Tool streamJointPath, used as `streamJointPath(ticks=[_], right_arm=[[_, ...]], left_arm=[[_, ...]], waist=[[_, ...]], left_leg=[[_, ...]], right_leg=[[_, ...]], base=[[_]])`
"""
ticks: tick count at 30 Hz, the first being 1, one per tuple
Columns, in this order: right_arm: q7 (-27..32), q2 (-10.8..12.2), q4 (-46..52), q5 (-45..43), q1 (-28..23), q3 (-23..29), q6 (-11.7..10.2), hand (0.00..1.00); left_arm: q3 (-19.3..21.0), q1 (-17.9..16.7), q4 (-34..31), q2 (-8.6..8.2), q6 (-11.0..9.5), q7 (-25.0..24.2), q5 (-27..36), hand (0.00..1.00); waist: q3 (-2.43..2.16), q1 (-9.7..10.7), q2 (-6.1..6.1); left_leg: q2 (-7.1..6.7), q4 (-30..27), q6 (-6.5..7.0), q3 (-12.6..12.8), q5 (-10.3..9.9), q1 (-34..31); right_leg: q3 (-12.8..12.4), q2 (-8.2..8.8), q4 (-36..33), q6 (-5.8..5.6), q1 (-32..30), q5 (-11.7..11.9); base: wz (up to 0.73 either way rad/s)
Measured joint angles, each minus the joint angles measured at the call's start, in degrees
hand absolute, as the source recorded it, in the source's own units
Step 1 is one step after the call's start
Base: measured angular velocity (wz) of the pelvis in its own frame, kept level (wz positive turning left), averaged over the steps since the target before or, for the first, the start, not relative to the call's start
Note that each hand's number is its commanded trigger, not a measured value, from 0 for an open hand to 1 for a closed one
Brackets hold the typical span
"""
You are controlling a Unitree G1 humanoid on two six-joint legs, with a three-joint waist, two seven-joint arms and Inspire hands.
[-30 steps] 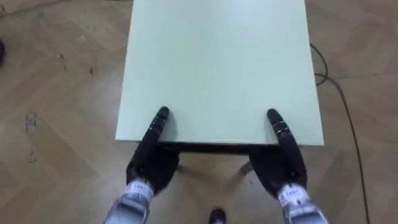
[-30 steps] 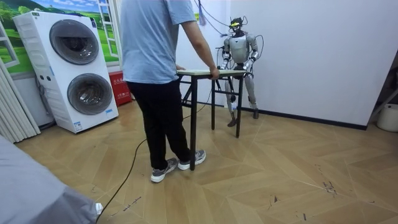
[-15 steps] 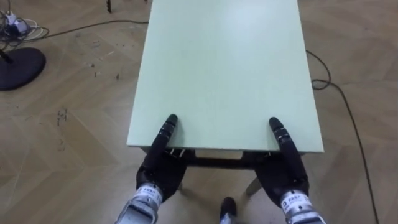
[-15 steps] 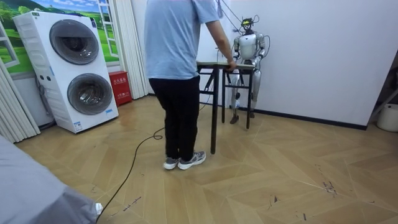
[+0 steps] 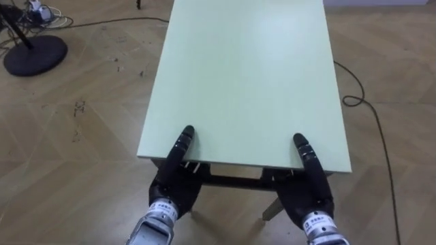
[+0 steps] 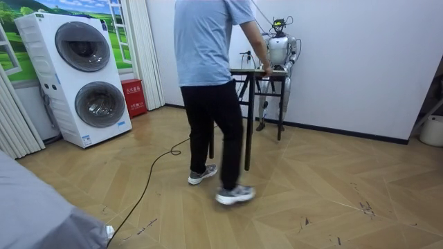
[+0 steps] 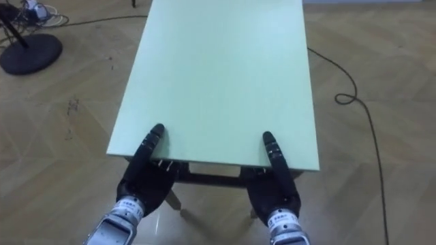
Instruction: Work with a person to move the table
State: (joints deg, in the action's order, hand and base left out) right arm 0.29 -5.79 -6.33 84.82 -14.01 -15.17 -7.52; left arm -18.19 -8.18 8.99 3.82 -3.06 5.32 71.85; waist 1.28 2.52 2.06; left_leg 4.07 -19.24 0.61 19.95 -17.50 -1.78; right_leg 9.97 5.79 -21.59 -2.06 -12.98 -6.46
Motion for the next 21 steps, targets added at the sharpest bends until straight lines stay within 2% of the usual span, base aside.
streamJointPath(ticks=[4,8,11,15,18,20,21], right_arm=[[0.02,-0.16,0.0,0.09,0.09,-0.44,0.17,1.0],[0.02,-0.28,0.02,-0.2,0.03,-0.54,1.35,1.0],[0.01,-0.36,0.27,-1.23,0.27,-0.54,1.44,1.0],[-0.07,-0.79,0.31,-1.96,0.97,-1.13,1.49,1.0],[-0.15,-1.08,0.31,-1.87,1.53,-1.35,1.5,1.0],[-0.15,-1.16,0.3,-1.83,1.51,-1.59,1.52,1.0],[-0.15,-1.15,0.3,-1.83,1.52,-1.61,1.53,1.0]], left_arm=[[0.12,-1.1,-0.83,0.19,-0.27,-0.01,-0.07,1.0],[0.16,-3.24,-2.09,0.18,-1.12,-0.03,-0.08,1.0],[0.4,-4.73,-3.42,0.0,-1.2,-0.11,-0.07,1.0],[0.95,-6.07,-4.85,-0.08,-1.2,-0.1,-0.05,1.0],[1.16,-6.07,-5.25,-0.04,-1.19,-0.09,0.04,1.0],[1.28,-6.07,-5.25,0.15,-1.12,-0.09,0.04,1.0],[1.29,-6.07,-5.24,0.19,-1.08,-0.09,0.05,1.0]], waist=[[0.03,-1.01,-0.1],[0.08,-1.29,-0.43],[0.09,-1.87,-0.49],[0.1,-2.76,-0.51],[0.11,-3.19,-0.47],[0.17,-4.2,-0.36],[0.19,-4.46,-0.36]], left_leg=[[0.1,1.2,-0.06,-0.26,0.05,0.77],[0.16,3.52,-0.36,-2.32,0.25,2.6],[0.25,4.35,-0.42,-3.35,0.28,3.43],[0.29,5.33,-0.43,-6.62,0.29,4.26],[0.33,5.78,-0.46,-8.9,0.31,4.47],[0.31,5.58,-0.89,-12.18,0.57,4.86],[0.31,4.83,-0.89,-12.43,0.57,4.61]], right_leg=[[0.23,-0.33,0.12,0.0,0.18,0.0],[1.26,-0.93,2.22,0.0,2.52,-0.01],[1.66,-1.26,3.06,-0.02,3.53,-0.02],[1.9,-1.84,3.94,-0.01,4.56,-0.02],[3.15,-2.09,5.79,-0.01,6.02,-0.02],[4.31,-2.15,5.28,0.09,6.47,-0.05],[4.33,-2.07,5.16,0.17,6.65,-0.02]], base=[[0.0],[0.11],[0.07],[0.01],[0.19],[0.11],[0.32]])
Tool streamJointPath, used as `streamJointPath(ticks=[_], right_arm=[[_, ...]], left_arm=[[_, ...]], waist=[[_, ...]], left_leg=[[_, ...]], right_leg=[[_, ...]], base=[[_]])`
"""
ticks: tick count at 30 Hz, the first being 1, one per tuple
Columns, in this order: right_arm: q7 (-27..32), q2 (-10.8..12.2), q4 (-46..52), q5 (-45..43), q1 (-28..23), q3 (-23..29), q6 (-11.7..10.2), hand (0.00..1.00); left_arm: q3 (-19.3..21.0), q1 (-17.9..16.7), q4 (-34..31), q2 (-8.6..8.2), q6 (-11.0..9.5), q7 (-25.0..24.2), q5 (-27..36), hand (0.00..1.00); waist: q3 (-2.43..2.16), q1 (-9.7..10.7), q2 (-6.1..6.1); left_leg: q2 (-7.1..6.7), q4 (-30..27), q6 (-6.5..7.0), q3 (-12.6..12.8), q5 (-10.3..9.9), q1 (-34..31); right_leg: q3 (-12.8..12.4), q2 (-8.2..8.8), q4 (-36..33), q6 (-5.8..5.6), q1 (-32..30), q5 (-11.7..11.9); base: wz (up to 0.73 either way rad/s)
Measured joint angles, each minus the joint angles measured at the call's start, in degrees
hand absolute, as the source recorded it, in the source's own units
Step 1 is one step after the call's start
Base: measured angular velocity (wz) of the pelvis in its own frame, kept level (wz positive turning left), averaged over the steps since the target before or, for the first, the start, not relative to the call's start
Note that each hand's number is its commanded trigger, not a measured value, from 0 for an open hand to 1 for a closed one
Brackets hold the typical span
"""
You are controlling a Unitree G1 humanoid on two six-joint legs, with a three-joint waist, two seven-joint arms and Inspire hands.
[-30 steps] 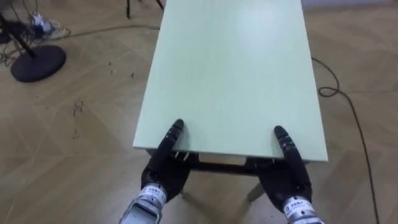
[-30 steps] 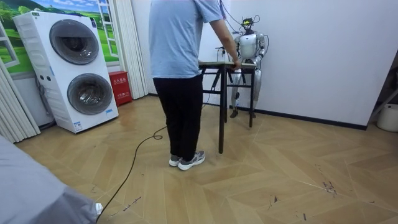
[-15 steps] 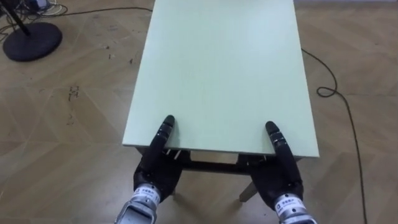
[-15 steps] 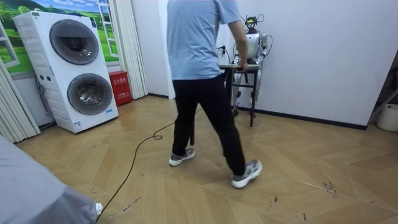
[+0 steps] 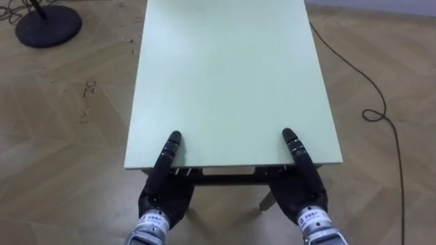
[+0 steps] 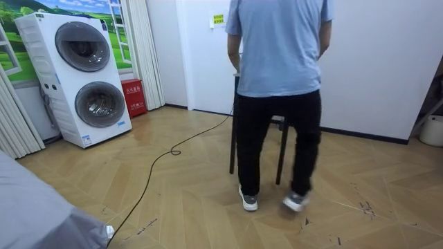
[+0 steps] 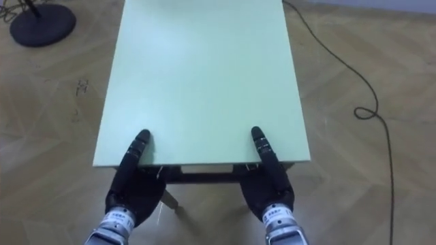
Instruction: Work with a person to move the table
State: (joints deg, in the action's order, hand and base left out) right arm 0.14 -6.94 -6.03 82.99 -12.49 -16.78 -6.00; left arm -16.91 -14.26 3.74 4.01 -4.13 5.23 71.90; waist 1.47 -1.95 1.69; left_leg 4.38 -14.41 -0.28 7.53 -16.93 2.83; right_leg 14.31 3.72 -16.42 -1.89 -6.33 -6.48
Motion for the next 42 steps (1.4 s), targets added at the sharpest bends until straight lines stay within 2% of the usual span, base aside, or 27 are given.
streamJointPath(ticks=[1,2,3,4,5,6,7,8,9,10,11,12,13,14,16,18,21,27,31,34,35,36,37,39,40,41,42], right_arm=[[-0.01,0.36,-0.04,0.0,-0.02,-0.03,-0.17,1.0],[-0.88,0.75,-0.12,0.11,-0.55,-0.16,-0.97,1.0],[-2.88,0.44,-0.09,0.18,-1.06,0.83,-2.11,1.0],[-3.47,0.33,-0.32,0.01,-1.19,1.31,-2.23,1.0],[-3.44,0.23,-0.24,-0.75,-1.32,1.73,-1.62,1.0],[-3.44,0.07,-0.24,-1.03,-1.37,1.65,-1.2,1.0],[-3.45,0.15,-0.24,-1.92,-1.31,1.65,-0.58,1.0],[-3.43,0.19,-0.24,-2.37,-0.79,1.73,-0.43,1.0],[-3.39,0.12,-0.24,-2.44,-0.63,1.82,-0.34,1.0],[-3.32,-0.51,-0.08,-2.55,-0.58,1.89,-0.34,1.0],[-3.19,-1.4,-0.1,-2.45,-0.33,1.99,-0.35,1.0],[-3.18,-1.7,-0.12,-1.92,-0.29,1.84,-0.32,1.0],[-3.18,-1.7,-0.12,-1.87,-0.29,1.89,-0.32,1.0],[-3.18,-1.57,-0.11,-1.88,-0.3,2.02,-0.33,1.0],[-3.05,-1.29,-0.11,-1.97,-0.32,2.03,-0.31,1.0],[-2.66,-1.25,-0.11,-2.17,-0.31,2.03,-0.22,1.0],[-1.58,-1.14,-0.11,-2.37,-0.31,2.01,0.02,1.0],[-0.96,-0.7,-0.11,-3.57,-0.34,1.82,-0.18,1.0],[-0.7,-1.24,-0.1,-3.9,-0.31,1.7,-0.18,1.0],[-0.17,-1.53,0.05,-3.89,-0.22,1.61,-0.31,1.0],[0.06,-1.7,0.05,-3.74,-0.35,1.39,-0.36,1.0],[0.14,-1.66,0.05,-3.67,-0.46,1.31,-0.46,1.0],[0.22,-1.19,0.04,-3.67,-0.79,1.33,-0.65,1.0],[0.22,-0.48,0.04,-3.66,-1.41,1.39,-0.69,1.0],[0.22,-0.38,0.04,-3.66,-1.61,1.4,-0.69,1.0],[0.22,-0.27,0.04,-3.66,-1.99,1.35,-0.95,1.0],[0.22,-0.24,0.03,-3.39,-2.16,1.31,-1.24,1.0]], left_arm=[[0.07,0.11,0.02,0.06,0.33,0.01,0.02,1.0],[-0.03,0.72,0.05,-0.17,1.33,0.01,-0.06,1.0],[-1.08,1.97,-0.04,-0.25,1.84,0.06,-0.11,1.0],[-1.34,2.09,-0.24,0.25,1.83,0.07,-0.11,1.0],[-1.48,1.6,-0.53,0.97,1.68,0.03,0.02,1.0],[-1.47,1.38,-0.56,1.47,1.71,-0.02,0.1,1.0],[-1.29,0.84,-0.61,1.37,1.69,-0.46,0.53,1.0],[-1.29,0.46,-0.61,0.98,1.46,-0.77,0.76,1.0],[-1.17,0.34,-0.61,1.06,1.4,-0.79,1.24,1.0],[-1.17,0.18,-0.44,0.81,1.5,-0.73,2.05,1.0],[-1.55,0.04,-0.45,0.74,1.86,-0.72,2.35,1.0],[-1.63,0.04,-0.46,0.42,2.09,-0.73,2.34,1.0],[-1.62,0.04,-0.47,0.32,2.08,-0.73,2.32,1.0],[-1.58,0.07,-0.57,0.39,2.08,-0.73,2.31,1.0],[-1.47,0.1,-0.58,0.63,2.07,-0.73,2.29,1.0],[-1.33,-0.16,-0.57,0.56,2.07,-0.72,2.45,1.0],[-1.36,-0.26,-0.56,0.52,2.08,-0.22,2.61,1.0],[-1.35,-1.0,-0.49,0.12,2.09,0.21,2.84,1.0],[-1.28,-1.23,-0.52,0.03,2.08,0.22,2.91,1.0],[-1.38,-1.23,-0.51,-0.26,2.06,0.49,2.9,1.0],[-1.48,-1.22,-0.51,-0.28,2.06,0.75,2.86,1.0],[-1.53,-1.23,-0.51,-0.31,2.05,0.83,2.86,1.0],[-1.54,-1.23,-0.51,-0.35,1.97,0.9,2.53,1.0],[-1.88,-1.24,-0.52,-0.13,1.39,0.94,2.39,1.0],[-1.96,-1.23,-0.51,-0.03,1.4,0.97,2.39,1.0],[-2.16,-1.23,-0.51,0.15,1.39,1.09,2.28,1.0],[-2.3,-1.2,-0.5,0.44,1.42,1.18,2.29,1.0]], waist=[[0.63,-0.15,-0.82],[0.87,0.55,-2.44],[0.69,1.82,-1.87],[0.57,1.47,-2.45],[0.47,0.35,-2.49],[0.49,-0.41,-2.43],[0.58,-1.68,-1.87],[0.71,-2.07,-0.77],[0.65,-2.03,-0.35],[0.4,-1.46,0.55],[0.39,-1.17,1.44],[0.3,-1.08,1.62],[0.3,-0.67,1.62],[0.3,0.74,1.63],[0.35,1.89,1.25],[0.42,1.44,0.88],[0.43,1.79,0.9],[0.51,0.05,1.09],[0.47,-0.9,1.25],[0.46,-1.28,1.32],[0.43,-0.92,1.55],[0.45,-0.8,1.59],[0.49,0.35,1.62],[0.66,3.07,1.91],[0.66,3.58,1.92],[0.68,4.56,1.76],[0.76,5.43,1.47]], left_leg=[[-0.42,-7.25,-0.14,1.23,-0.06,-3.58],[-1.93,-9.39,0.61,1.73,-0.57,-9.26],[-2.5,-2.73,2.33,2.19,4.46,-14.97],[-2.45,-3.52,3.32,4.24,6.83,-16.18],[-2.51,-3.07,3.67,5.6,7.1,-15.98],[-2.52,-3.11,3.67,5.51,7.1,-15.9],[-2.61,-3.1,3.66,2.64,7.1,-15.61],[-2.87,-3.09,3.5,-1.65,7.15,-15.53],[-3.22,-3.1,3.31,-3.08,7.26,-15.54],[-4.04,-3.05,3.11,-4.08,7.32,-15.53],[-4.08,-2.56,2.32,-3.53,7.86,-15.43],[-3.55,-1.35,2.41,0.14,8.67,-15.13],[-3.1,-0.6,2.85,3.17,9.14,-14.88],[-2.36,0.79,3.65,9.26,10.03,-14.47],[-1.85,1.64,4.28,13.95,10.45,-13.88],[-1.99,1.29,4.29,14.17,10.44,-13.61],[-1.62,-0.23,4.35,14.33,10.45,-14.45],[-1.71,-1.31,4.96,13.88,10.5,-15.48],[-2.47,-3.73,6.39,12.42,9.64,-17.16],[-3.9,-4.86,7.43,10.89,8.84,-17.38],[-4.6,-4.91,7.83,9.43,8.59,-17.31],[-5.06,-4.85,8.01,8.43,8.5,-17.14],[-5.99,-5.1,8.44,6.21,8.47,-17.07],[-8.62,-4.91,9.5,-0.35,8.92,-17.33],[-9.24,-4.94,9.58,-1.53,9.12,-17.33],[-10.38,-5.09,9.35,-3.37,9.74,-17.33],[-11.69,-5.34,9.47,-4.88,9.94,-17.3]], right_leg=[[-2.33,1.63,2.16,0.27,2.23,0.25],[-7.78,3.84,4.46,-0.18,3.37,0.31],[-8.41,4.47,4.42,-1.21,2.08,0.29],[-8.6,4.89,3.55,-2.33,1.08,-0.59],[-6.88,4.86,2.79,-2.75,-0.19,-1.16],[-6.19,4.55,3.07,-2.54,-0.49,-1.49],[-5.86,2.87,4.44,-2.31,-0.62,-2.03],[-5.6,1.03,6.33,-1.67,-0.75,-1.63],[-5.43,0.22,7.41,-1.15,-0.79,-1.11],[-3.38,-0.14,7.22,0.83,-0.34,-0.28],[-1.59,0.14,6.46,0.77,0.1,-0.35],[0.86,0.3,6.52,0.84,0.85,-0.39],[1.79,0.33,6.6,0.93,1.3,-0.45],[3.38,0.28,6.58,1.25,2.24,-0.76],[3.3,0.23,6.16,1.24,3.17,-1.96],[3.94,0.4,5.66,1.32,3.82,-3.07],[8.09,0.47,5.64,2.06,5.02,-3.91],[10.12,0.89,4.88,1.97,5.04,-4.28],[12.58,2.7,0.73,1.11,3.86,-6.36],[13.64,5.12,-4.74,0.08,3.01,-8.29],[13.87,5.97,-8.58,-0.27,2.22,-8.69],[13.34,6.6,-10.99,-0.3,1.54,-8.73],[10.82,7.44,-16.03,-0.31,-0.78,-8.88],[1.29,5.46,-16.8,0.22,-4.79,-10.83],[-0.46,4.99,-15.83,0.24,-5.71,-10.83],[-4.6,4.02,-12.86,0.17,-7.09,-10.42],[-7.43,3.69,-10.56,-0.68,-8.25,-7.96]], base=[[0.77],[1.37],[1.15],[0.56],[-0.13],[-0.27],[-0.08],[0.1],[0.55],[0.81],[1.02],[0.87],[1.08],[0.99],[0.93],[0.44],[0.48],[0.21],[0.31],[0.38],[0.45],[0.69],[0.92],[1.1],[1.0],[1.08],[1.09]])
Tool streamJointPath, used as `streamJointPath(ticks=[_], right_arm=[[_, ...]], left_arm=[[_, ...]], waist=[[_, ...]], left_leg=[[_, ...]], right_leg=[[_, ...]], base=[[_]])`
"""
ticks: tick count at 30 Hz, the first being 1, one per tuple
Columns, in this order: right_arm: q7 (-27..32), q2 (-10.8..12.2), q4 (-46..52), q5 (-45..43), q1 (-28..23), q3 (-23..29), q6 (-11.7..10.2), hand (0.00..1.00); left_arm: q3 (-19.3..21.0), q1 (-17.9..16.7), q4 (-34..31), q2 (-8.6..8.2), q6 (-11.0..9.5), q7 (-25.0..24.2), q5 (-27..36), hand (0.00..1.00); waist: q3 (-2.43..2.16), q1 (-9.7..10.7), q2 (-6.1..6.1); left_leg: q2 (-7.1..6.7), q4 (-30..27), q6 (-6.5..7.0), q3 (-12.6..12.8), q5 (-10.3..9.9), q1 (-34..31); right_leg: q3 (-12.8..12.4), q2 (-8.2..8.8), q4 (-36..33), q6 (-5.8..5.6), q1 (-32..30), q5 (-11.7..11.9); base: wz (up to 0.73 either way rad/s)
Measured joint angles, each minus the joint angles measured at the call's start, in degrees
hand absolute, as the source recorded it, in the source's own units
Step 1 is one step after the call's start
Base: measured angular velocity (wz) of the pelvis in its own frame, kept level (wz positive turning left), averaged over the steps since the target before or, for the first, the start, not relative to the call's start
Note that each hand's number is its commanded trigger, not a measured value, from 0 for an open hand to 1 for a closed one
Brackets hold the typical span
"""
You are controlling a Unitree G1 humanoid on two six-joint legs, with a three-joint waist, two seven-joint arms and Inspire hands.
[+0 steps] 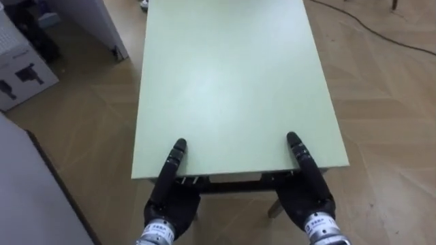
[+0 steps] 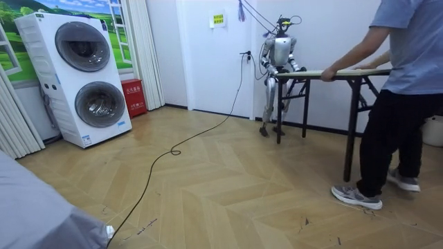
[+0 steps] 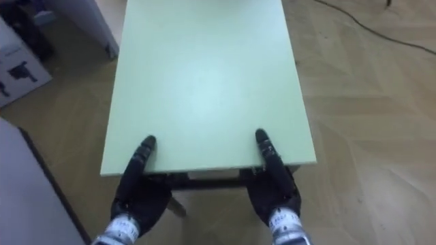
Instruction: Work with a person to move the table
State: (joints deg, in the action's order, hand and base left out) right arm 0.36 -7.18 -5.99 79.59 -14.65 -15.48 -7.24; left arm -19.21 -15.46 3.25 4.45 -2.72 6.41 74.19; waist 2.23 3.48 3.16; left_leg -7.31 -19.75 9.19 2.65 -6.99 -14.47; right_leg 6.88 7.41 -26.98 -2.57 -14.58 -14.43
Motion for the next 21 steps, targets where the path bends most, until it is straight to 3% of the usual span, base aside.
streamJointPath(ticks=[1,2,6,14,18,21], right_arm=[[0.0,-0.03,0.0,0.09,-0.21,-0.04,-0.14,1.0],[0.0,-0.16,0.0,0.15,-0.35,-0.04,-0.26,1.0],[0.13,0.16,0.01,0.17,-0.51,-0.17,-0.25,1.0],[1.08,0.92,-0.01,0.43,-0.53,-1.52,-0.27,1.0],[1.08,0.64,-0.16,1.37,-0.54,-2.46,-0.27,1.0],[1.06,0.19,-0.15,2.38,-0.5,-2.98,-0.54,1.0]], left_arm=[[-0.13,-0.01,0.0,0.02,0.02,0.14,0.0,1.0],[-0.3,-0.01,0.01,0.04,0.09,0.27,-0.07,1.0],[-0.22,-0.03,-0.02,0.47,0.08,0.26,-0.07,1.0],[-0.28,-1.09,-0.75,1.32,-1.75,0.52,-0.61,1.0],[-0.23,-1.24,-1.13,2.25,-1.97,0.52,-0.58,1.0],[-0.26,-1.2,-1.4,2.39,-1.97,0.52,-0.51,1.0]], waist=[[-0.06,0.48,-0.13],[-0.09,0.77,-0.12],[-0.08,-1.1,-0.78],[0.02,-5.66,-1.72],[0.21,-6.1,-2.2],[0.21,-6.39,-2.21]], left_leg=[[-0.68,-0.08,-0.04,-0.9,0.1,0.08],[-1.25,0.23,-0.28,-2.22,0.42,0.17],[-1.15,1.37,-0.89,-5.17,1.14,0.74],[-0.62,3.51,-1.37,-8.37,1.84,3.1],[-0.68,3.47,-1.9,-10.56,2.03,3.04],[-0.59,2.84,-1.98,-10.69,2.11,2.09]], right_leg=[[-0.82,-0.25,0.23,-0.32,-0.09,1.66],[-0.64,-0.38,0.59,-0.33,0.5,1.89],[2.51,-0.82,4.08,0.12,3.25,2.69],[3.48,-2.95,10.81,0.9,8.69,4.7],[4.82,-3.87,13.64,1.34,10.86,5.55],[6.76,-4.05,14.6,1.55,11.28,5.9]], base=[[0.98],[0.57],[0.41],[0.19],[0.33],[0.37]])
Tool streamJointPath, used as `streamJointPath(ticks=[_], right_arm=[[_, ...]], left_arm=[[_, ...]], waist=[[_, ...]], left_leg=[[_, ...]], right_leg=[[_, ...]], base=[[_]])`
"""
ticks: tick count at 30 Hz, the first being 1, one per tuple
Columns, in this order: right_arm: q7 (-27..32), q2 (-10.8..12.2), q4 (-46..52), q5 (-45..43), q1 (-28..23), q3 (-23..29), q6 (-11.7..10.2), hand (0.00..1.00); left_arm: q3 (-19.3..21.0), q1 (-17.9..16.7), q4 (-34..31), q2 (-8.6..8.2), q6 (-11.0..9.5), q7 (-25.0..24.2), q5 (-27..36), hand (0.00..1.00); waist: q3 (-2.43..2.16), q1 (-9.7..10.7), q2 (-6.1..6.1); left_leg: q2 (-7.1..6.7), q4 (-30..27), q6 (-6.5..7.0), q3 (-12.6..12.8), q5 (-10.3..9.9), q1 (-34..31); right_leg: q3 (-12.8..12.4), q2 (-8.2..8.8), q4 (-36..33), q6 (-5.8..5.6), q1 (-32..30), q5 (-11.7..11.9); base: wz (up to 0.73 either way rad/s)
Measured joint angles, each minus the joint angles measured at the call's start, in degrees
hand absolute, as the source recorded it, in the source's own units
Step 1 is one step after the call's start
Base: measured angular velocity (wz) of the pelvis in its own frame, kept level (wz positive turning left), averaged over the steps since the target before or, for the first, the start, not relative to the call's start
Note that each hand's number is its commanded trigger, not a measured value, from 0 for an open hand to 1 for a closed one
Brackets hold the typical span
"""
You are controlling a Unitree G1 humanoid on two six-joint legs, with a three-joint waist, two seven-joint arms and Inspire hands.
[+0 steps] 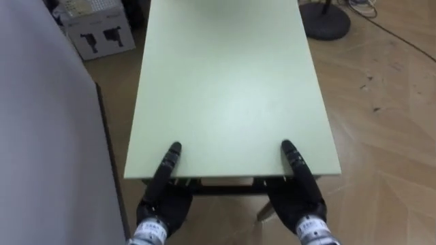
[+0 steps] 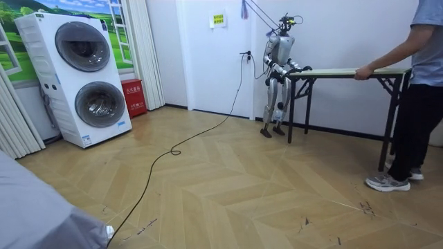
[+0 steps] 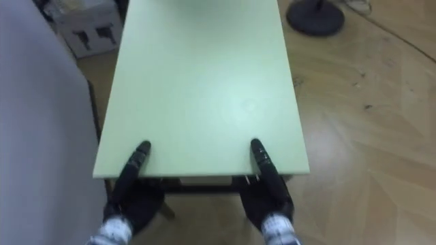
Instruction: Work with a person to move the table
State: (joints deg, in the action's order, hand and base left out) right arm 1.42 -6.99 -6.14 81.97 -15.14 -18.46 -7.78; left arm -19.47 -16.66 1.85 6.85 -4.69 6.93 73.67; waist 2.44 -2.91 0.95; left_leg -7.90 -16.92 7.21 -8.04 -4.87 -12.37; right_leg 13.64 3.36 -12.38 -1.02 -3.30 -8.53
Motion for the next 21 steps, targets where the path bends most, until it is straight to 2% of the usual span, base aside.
streamJointPath(ticks=[1,2,3,4,5,6,7,8,9,10,12,13,14,17,21], right_arm=[[-0.01,-0.29,0.01,0.54,0.11,-0.22,-0.22,1.0],[-0.02,-0.29,0.01,0.83,0.17,-0.31,-0.5,1.0],[-0.06,-0.24,0.01,0.86,0.2,-0.31,-0.61,1.0],[-0.06,-0.14,0.01,0.96,0.26,-0.31,-0.82,1.0],[-0.05,-0.1,0.0,1.01,0.28,-0.31,-0.89,1.0],[-0.05,-0.12,0.0,0.93,0.3,-0.31,-0.89,1.0],[-0.03,-0.41,0.13,0.75,0.59,-0.22,-0.9,1.0],[0.07,-0.52,0.09,0.75,0.7,-0.16,-0.9,1.0],[0.09,-0.66,0.09,0.93,0.68,-0.15,-0.9,1.0],[0.16,-0.76,0.1,1.0,0.8,-0.14,-0.88,1.0],[0.43,-0.71,0.14,0.82,0.92,-0.19,-0.74,1.0],[0.51,-0.87,0.13,0.7,1.29,-0.36,-0.74,1.0],[0.66,-1.06,0.13,0.7,1.49,-0.56,-0.74,1.0],[1.02,-1.15,0.12,0.71,1.74,-0.78,-0.74,1.0],[1.14,-1.24,0.02,0.7,1.66,-1.21,-0.74,1.0]], left_arm=[[-0.05,0.13,-0.03,-0.02,0.0,0.0,-0.05,1.0],[-0.1,0.44,-0.03,0.07,0.0,0.0,-0.17,1.0],[-0.11,0.6,-0.03,0.12,0.0,0.0,-0.17,1.0],[-0.14,0.89,-0.03,0.19,0.0,0.0,-0.16,1.0],[-0.17,0.92,-0.02,0.08,0.0,0.12,-0.05,1.0],[-0.25,0.91,-0.02,0.14,0.0,0.24,-0.02,1.0],[-0.24,0.89,-0.02,-0.11,-0.02,0.33,0.16,1.0],[-0.21,0.87,0.05,-0.57,-0.04,0.33,0.54,1.0],[-0.24,0.88,0.06,-0.68,-0.04,0.33,0.54,1.0],[-0.29,0.88,0.05,-0.84,-0.05,0.35,0.52,1.0],[-0.29,0.88,0.05,-0.89,-0.07,0.56,0.54,1.0],[-0.46,0.88,0.03,-0.98,-0.44,0.77,0.54,1.0],[-1.09,0.88,0.04,-1.13,-1.1,1.08,0.54,1.0],[-1.16,0.84,0.11,-1.2,-2.02,1.37,0.48,1.0],[-1.06,0.21,0.11,-1.14,-2.11,1.36,0.52,1.0]], waist=[[-0.01,0.76,0.01],[-0.02,1.72,0.04],[-0.02,2.18,0.05],[-0.03,3.31,0.07],[-0.07,3.45,-0.13],[-0.16,3.29,-0.42],[-0.1,3.19,-0.76],[-0.06,2.92,-0.18],[-0.06,2.69,0.05],[0.02,2.39,0.56],[-0.03,2.5,0.49],[-0.03,2.41,0.61],[-0.03,2.33,0.61],[-0.04,0.87,0.63],[-0.04,0.67,0.63]], left_leg=[[0.2,-0.36,-0.13,0.69,0.07,-0.8],[1.02,-0.44,-0.28,3.54,0.11,-1.72],[1.66,-0.5,-0.32,5.43,0.12,-2.19],[3.12,-0.33,-0.4,10.36,0.1,-2.95],[3.25,0.4,-2.27,11.85,0.27,-2.94],[2.86,1.32,-5.33,11.85,0.43,-2.79],[3.25,1.56,-8.24,14.5,0.11,-2.49],[8.27,-5.05,-4.84,20.62,-3.33,-2.83],[10.07,-7.16,-5.19,21.16,-5.33,-2.85],[11.08,-8.06,-5.47,21.37,-7.13,-3.1],[10.13,-6.81,-3.88,20.81,-6.81,-2.84],[9.28,-5.33,-2.07,20.38,-5.76,-2.45],[8.61,-4.02,-1.11,20.45,-4.95,-1.78],[8.02,-2.7,-0.82,20.57,-4.45,-1.39],[7.66,-2.56,-0.62,20.24,-4.33,-1.39]], right_leg=[[1.76,0.12,0.2,0.04,0.18,0.0],[3.93,0.33,0.46,0.13,0.46,-0.07],[4.94,0.58,0.73,0.13,0.67,-0.07],[7.54,0.67,0.81,0.16,1.01,-0.34],[8.75,1.11,1.16,0.3,1.05,-0.55],[9.16,1.59,1.84,0.51,1.12,-0.56],[11.49,3.2,3.32,0.57,1.44,0.57],[13.2,3.31,2.26,-0.02,1.39,0.36],[13.38,3.33,0.8,-0.11,0.99,-0.51],[13.3,3.36,-1.89,-0.57,0.3,-1.73],[12.96,3.49,-2.7,-1.04,0.18,-2.46],[12.09,3.45,-2.73,-1.16,0.02,-2.39],[10.41,3.55,-2.99,-1.22,-0.16,-2.36],[7.69,3.57,-3.38,-1.28,-0.76,-2.38],[6.77,3.57,-3.4,-1.38,-0.48,-2.32]], base=[[0.79],[0.85],[1.01],[0.88],[0.75],[0.44],[0.32],[0.35],[0.33],[0.39],[0.39],[0.29],[0.27],[0.06],[0.06]])
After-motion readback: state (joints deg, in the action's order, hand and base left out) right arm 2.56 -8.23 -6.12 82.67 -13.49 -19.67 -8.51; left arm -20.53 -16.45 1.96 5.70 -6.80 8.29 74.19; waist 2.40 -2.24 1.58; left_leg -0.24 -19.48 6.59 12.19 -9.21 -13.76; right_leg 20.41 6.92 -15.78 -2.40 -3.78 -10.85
